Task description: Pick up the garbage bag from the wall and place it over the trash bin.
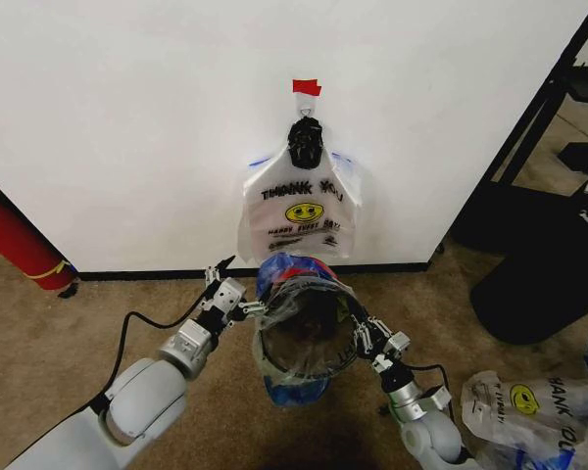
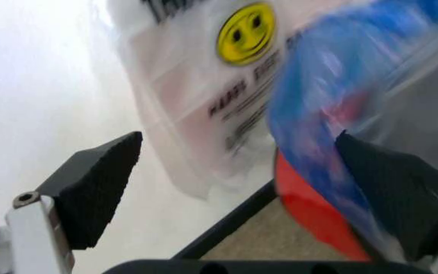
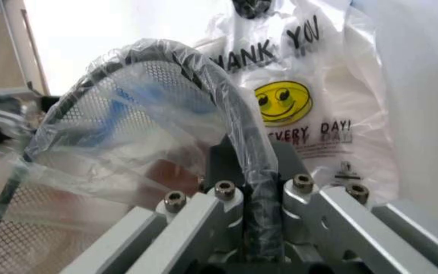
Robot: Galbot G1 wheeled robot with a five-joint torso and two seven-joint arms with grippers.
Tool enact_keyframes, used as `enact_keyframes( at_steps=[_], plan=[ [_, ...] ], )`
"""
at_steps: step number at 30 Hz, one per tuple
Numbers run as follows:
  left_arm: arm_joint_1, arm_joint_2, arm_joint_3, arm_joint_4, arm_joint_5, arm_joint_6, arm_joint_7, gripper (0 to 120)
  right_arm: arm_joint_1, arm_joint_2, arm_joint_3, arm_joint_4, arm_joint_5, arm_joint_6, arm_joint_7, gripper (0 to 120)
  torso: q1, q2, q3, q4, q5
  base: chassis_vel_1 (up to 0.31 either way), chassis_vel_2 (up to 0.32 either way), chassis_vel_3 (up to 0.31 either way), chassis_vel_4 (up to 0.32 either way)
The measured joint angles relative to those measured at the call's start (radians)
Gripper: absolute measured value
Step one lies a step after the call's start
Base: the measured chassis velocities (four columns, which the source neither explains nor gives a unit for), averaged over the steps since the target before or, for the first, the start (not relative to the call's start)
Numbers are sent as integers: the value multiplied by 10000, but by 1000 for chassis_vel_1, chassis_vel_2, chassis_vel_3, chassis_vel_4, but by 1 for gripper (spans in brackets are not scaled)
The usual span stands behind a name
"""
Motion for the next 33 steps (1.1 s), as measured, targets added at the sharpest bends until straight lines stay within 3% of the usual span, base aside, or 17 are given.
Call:
enact_keyframes(
  at_steps=[9, 14, 21, 28, 33],
  plan=[
    [-407, -202, -19, 903, 231, -491, -84, 100, -124, -179, 36, 23, 508, -189, -421, 0, 0, 0, 0, 0, 1, 0, 0, 0, 0],
    [-695, -415, -43, 1651, 190, -1808, 1068, 100, -60, -344, -181, -92, 1766, -962, -1028, 0, 0, 0, 0, 2, 1, 0, 0, 0, 0],
    [-1227, -621, 131, 2219, -55, -2768, 2254, 100, -26, -365, -187, -334, 2343, -1422, -1751, 0, 0, 0, 0, 0, 1, 0, 0, 0, 0],
    [-1651, -743, 200, 2834, 63, -2846, 2444, 100, -64, -325, -97, -452, 2327, -1582, -2564, 0, 0, 0, 0, -1, 1, 0, 0, 0, 0],
    [-1517, -603, 72, 2789, 290, -2689, 2389, 100, -33, -293, -23, -506, 2164, -1506, -2611, 0, 0, 0, 0, 1, 2, 0, 0, 0, 0]
  ],
)
